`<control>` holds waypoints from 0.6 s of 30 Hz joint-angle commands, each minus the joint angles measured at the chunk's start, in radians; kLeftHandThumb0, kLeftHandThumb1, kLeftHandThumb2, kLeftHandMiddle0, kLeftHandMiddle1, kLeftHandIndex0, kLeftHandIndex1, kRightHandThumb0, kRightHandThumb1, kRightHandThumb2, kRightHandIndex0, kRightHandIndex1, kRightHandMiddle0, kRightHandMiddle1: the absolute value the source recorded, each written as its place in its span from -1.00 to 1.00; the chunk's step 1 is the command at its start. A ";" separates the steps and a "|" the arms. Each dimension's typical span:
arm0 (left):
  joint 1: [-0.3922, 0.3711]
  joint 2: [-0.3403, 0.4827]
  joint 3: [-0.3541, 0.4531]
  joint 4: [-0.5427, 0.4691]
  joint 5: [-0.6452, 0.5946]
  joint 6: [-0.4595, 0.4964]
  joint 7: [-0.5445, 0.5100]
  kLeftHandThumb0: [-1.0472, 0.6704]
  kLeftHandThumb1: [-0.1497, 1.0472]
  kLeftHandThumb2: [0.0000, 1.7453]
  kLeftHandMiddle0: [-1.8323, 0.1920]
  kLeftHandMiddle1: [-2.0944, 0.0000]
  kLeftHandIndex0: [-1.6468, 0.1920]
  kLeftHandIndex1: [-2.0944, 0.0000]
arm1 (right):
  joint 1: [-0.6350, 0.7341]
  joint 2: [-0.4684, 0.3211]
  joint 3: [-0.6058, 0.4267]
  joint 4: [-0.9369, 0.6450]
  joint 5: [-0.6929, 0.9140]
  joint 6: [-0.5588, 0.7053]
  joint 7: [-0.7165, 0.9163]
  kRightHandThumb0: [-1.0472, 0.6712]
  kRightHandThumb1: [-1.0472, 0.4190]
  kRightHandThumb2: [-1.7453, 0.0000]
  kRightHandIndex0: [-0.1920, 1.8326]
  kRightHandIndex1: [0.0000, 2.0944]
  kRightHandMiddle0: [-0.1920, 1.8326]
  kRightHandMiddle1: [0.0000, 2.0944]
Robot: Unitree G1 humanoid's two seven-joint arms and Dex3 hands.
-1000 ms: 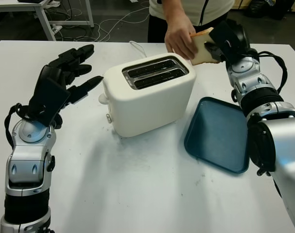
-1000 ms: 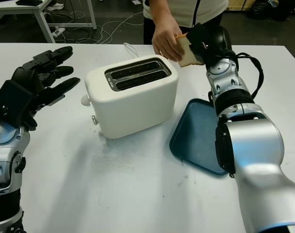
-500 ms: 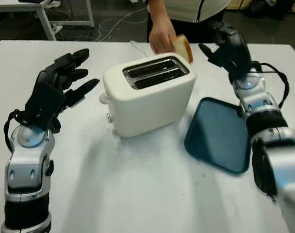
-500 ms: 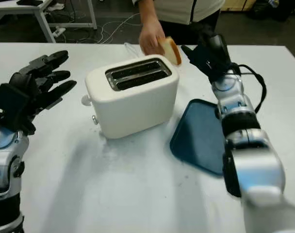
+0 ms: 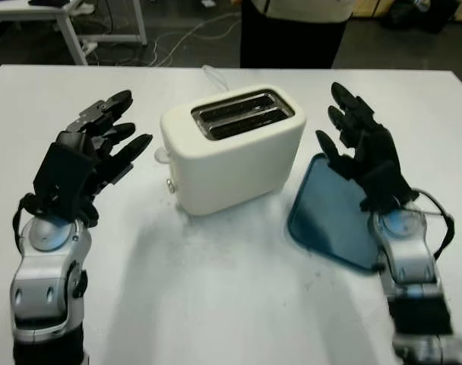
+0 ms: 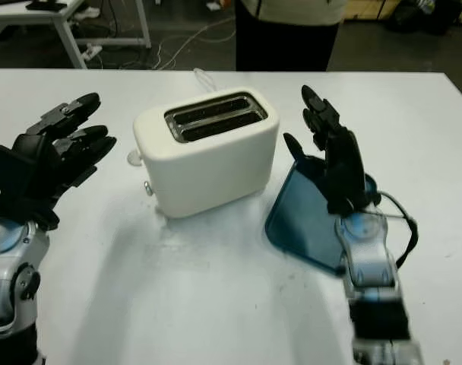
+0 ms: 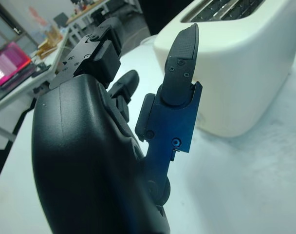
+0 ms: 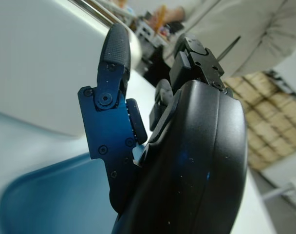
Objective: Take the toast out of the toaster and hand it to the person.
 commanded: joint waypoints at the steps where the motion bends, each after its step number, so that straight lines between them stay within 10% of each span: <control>1: 0.032 -0.021 -0.006 -0.029 -0.004 0.000 0.019 -0.30 0.79 -0.88 0.70 0.30 0.32 1.00 | 0.073 0.027 0.011 -0.074 0.023 0.019 0.006 -0.57 -0.83 0.31 -0.65 -0.99 -0.66 -1.00; 18: 0.293 -0.227 -0.111 0.164 -0.013 -0.504 0.063 -0.45 0.79 -0.75 0.81 0.25 0.44 1.00 | 0.252 0.232 0.147 -0.043 -0.012 -0.052 -0.053 -0.49 -0.83 0.22 -0.73 -1.00 -0.74 -1.00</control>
